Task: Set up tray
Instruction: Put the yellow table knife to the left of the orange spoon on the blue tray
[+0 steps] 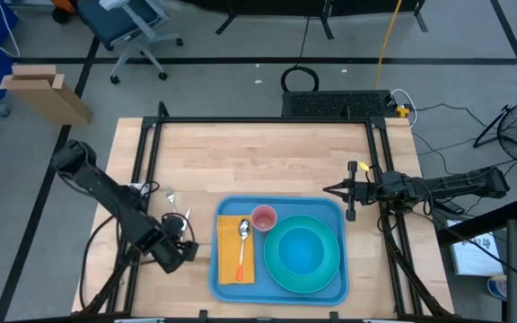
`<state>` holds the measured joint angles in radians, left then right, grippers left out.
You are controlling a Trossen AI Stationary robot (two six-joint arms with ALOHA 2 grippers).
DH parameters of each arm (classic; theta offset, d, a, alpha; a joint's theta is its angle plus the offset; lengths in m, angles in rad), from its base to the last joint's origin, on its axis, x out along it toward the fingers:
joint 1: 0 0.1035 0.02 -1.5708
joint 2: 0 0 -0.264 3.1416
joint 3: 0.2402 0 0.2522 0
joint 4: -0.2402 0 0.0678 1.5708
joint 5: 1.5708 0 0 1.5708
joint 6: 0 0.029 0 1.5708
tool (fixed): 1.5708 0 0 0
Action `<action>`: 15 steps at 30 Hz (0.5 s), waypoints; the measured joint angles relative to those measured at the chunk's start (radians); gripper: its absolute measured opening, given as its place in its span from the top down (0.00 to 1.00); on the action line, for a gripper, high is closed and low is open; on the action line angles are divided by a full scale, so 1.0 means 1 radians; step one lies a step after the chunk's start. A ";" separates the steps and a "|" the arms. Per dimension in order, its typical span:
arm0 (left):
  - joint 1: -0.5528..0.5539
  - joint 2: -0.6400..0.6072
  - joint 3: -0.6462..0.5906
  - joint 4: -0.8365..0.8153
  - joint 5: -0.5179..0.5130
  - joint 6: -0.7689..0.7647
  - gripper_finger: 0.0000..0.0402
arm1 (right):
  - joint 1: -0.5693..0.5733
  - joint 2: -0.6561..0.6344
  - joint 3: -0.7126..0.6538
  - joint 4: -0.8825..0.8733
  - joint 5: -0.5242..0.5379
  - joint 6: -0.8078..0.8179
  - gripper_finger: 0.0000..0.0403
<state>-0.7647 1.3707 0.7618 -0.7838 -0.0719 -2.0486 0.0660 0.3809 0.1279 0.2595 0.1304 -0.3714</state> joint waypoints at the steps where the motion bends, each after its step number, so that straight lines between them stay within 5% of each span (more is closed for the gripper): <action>1: 0.000 0.008 -0.011 0.012 0.012 0.000 0.01 | 0.000 0.000 0.000 0.000 0.000 0.000 1.00; 15: 0.025 0.126 -0.046 0.030 0.123 0.021 0.01 | 0.000 0.000 0.000 0.001 0.000 0.001 1.00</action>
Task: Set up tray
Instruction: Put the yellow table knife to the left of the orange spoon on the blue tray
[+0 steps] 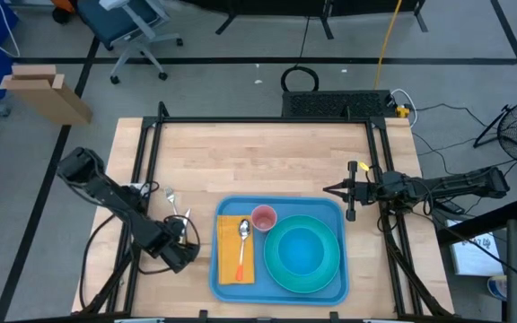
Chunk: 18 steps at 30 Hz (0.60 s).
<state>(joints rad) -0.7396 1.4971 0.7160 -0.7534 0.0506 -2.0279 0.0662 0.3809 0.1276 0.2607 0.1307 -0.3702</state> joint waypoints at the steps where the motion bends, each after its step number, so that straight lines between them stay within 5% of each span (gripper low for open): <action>1: 0.002 0.011 0.003 0.005 0.006 0.003 0.02 | 0.000 0.000 0.000 0.000 0.000 0.000 1.00; 7: 0.006 0.052 0.005 0.024 0.012 0.006 0.18 | 0.000 0.000 0.000 0.000 0.000 0.002 1.00; 18: 0.036 0.053 0.002 0.057 0.046 0.017 0.68 | 0.000 0.000 0.000 -0.002 0.000 0.002 1.00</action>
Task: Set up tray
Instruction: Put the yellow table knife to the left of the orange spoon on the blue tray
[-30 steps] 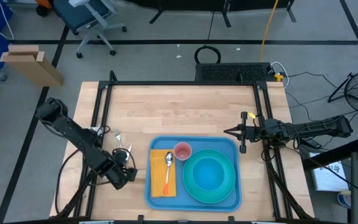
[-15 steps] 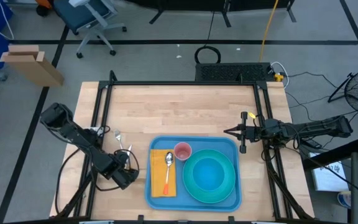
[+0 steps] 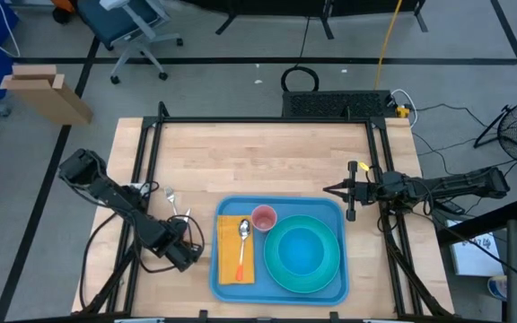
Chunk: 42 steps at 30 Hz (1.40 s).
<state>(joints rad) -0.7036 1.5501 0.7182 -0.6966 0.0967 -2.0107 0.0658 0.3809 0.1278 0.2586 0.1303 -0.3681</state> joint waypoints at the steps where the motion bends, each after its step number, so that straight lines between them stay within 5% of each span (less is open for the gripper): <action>1: 0.002 0.000 0.000 0.004 0.001 0.002 0.73 | 0.000 0.000 0.000 0.000 0.000 0.000 1.00; 4: 0.006 0.000 -0.001 0.011 0.004 0.019 0.84 | 0.000 0.000 0.000 0.000 0.000 -0.001 1.00; 13: 0.005 -0.049 0.022 -0.021 -0.070 0.051 0.85 | 0.000 0.000 0.000 -0.001 0.000 -0.003 1.00; 27: 0.029 -0.042 0.359 -0.364 -0.224 0.148 0.85 | 0.000 0.000 0.000 -0.002 0.000 -0.010 1.00; 42: 0.123 0.218 0.585 -0.111 -0.212 0.115 0.85 | 0.000 0.000 0.000 -0.002 0.000 -0.002 1.00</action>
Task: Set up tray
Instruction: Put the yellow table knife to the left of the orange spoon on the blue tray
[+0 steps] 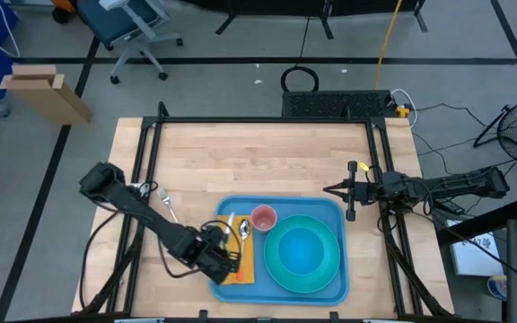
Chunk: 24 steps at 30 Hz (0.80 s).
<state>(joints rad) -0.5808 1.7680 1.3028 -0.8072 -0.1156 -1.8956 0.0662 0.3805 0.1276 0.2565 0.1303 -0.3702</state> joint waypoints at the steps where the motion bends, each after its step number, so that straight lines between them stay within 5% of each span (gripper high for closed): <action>1: 0.005 0.019 0.020 0.004 -0.004 0.004 0.85 | 0.000 0.000 0.000 0.000 0.000 0.005 1.00; 10: 0.029 0.148 0.145 0.002 0.010 -0.018 0.85 | 0.000 0.000 0.000 -0.008 0.000 0.017 1.00; 24: -0.005 0.238 0.160 -0.008 -0.048 -0.171 0.85 | 0.000 0.000 0.000 -0.007 0.000 0.016 1.00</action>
<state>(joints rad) -0.5859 2.0056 1.4624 -0.8150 -0.1632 -2.0665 0.0658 0.3807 0.1279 0.2493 0.1299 -0.3542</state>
